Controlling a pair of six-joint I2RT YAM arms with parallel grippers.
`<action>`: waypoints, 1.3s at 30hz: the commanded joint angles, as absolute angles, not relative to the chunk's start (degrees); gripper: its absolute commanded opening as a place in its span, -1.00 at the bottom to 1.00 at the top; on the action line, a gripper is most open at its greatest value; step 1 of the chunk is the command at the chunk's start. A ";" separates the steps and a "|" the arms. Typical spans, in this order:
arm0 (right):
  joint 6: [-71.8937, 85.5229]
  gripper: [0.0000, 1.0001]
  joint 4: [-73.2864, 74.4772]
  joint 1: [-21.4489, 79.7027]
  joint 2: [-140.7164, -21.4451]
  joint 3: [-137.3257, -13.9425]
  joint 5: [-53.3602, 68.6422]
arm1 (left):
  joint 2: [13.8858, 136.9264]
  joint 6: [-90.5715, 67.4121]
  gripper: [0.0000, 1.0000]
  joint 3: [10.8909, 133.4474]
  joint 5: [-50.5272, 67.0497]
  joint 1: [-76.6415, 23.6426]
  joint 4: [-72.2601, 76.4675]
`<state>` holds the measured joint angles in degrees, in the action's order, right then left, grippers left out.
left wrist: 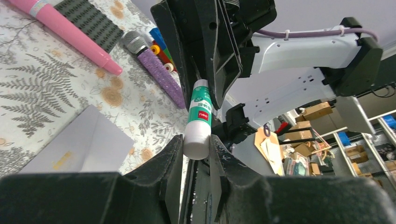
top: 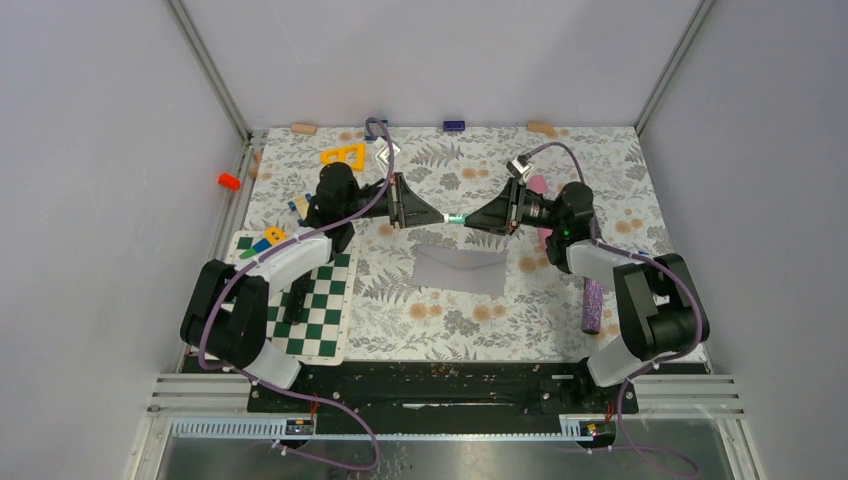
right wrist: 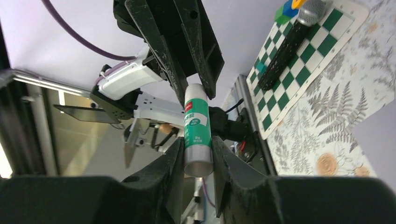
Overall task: Place the letter into the envelope and seal it
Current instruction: Close the solid glue cap on the solid glue.
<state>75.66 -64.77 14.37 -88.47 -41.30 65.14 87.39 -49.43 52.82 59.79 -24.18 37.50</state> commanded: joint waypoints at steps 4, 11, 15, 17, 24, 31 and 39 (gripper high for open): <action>82.26 -0.91 -72.48 18.91 -90.09 -43.83 63.76 | 85.41 -37.35 -1.00 56.78 60.04 -28.74 27.57; 45.00 -1.00 -36.35 21.20 -79.38 -46.22 59.49 | 87.17 -45.09 -1.00 56.71 62.44 -29.74 34.24; 55.85 -1.00 -45.71 22.82 -80.68 -45.76 60.90 | 85.24 -39.92 -1.00 57.06 61.65 -31.02 29.23; 60.76 -1.00 -51.68 23.59 -82.39 -46.15 61.66 | 84.57 -39.29 -1.00 57.04 61.31 -30.95 28.52; 55.73 -1.00 -45.13 25.69 -80.16 -46.68 61.32 | 83.32 -38.68 -0.78 57.27 60.61 -29.82 27.21; 39.77 -1.00 -29.48 25.05 -75.44 -48.43 59.15 | 82.05 -40.00 0.27 56.66 60.42 -26.47 29.29; 16.94 -1.00 -15.54 24.79 -71.42 -50.21 51.51 | 79.81 -30.10 0.91 57.69 59.37 -25.00 19.62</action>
<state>31.86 -22.09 24.71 -74.11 -47.00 55.59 82.15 -37.82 54.76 60.86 -24.69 23.88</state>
